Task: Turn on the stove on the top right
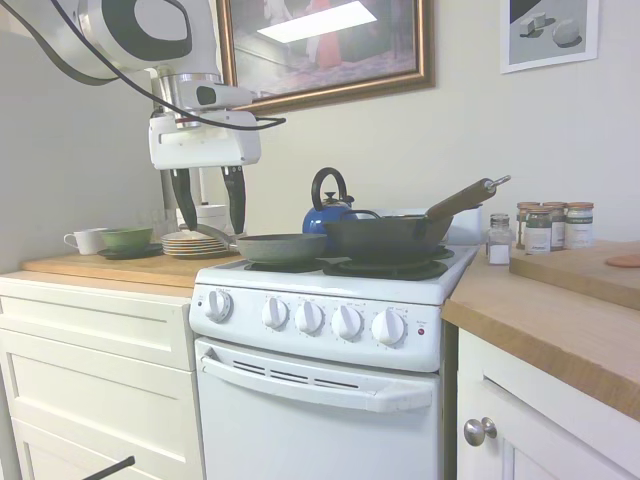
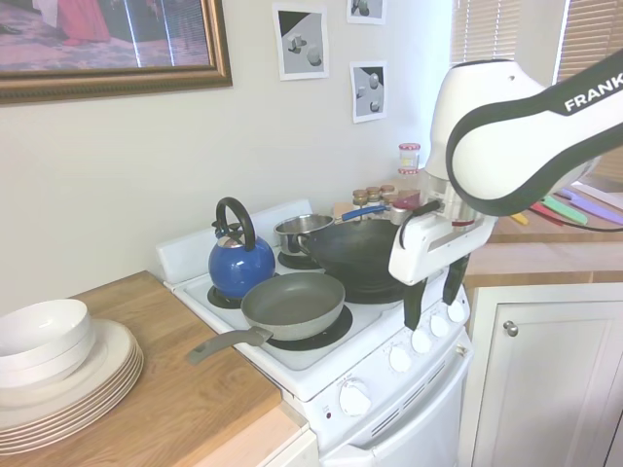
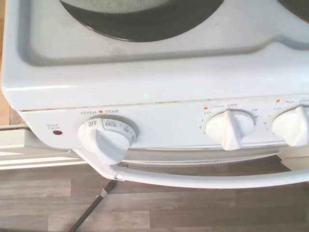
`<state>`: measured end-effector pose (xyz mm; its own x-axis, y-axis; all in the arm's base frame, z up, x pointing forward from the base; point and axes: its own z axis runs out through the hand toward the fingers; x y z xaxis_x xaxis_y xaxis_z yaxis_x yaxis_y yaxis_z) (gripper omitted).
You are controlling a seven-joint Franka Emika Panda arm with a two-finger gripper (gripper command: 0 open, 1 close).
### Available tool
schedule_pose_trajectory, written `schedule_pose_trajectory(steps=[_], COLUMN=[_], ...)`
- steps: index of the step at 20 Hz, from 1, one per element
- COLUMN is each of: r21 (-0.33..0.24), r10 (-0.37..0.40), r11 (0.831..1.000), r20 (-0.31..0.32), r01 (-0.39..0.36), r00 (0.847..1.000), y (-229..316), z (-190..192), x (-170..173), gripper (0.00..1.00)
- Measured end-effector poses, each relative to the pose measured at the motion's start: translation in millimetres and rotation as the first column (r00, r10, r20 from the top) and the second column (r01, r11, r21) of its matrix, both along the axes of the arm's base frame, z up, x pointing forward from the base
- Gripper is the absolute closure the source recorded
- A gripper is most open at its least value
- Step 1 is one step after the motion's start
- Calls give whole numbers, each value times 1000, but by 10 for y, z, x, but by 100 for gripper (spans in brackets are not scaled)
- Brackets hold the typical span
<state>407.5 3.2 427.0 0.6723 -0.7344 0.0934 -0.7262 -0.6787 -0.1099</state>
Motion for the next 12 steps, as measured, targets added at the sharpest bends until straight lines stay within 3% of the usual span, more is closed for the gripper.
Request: schedule_pose_trajectory(steps=[12], r21=[-32], r10=[-4], r11=[999], r20=[-42], r01=[3], r00=[999], y=[-142], z=[-203], x=[51], gripper=[0])
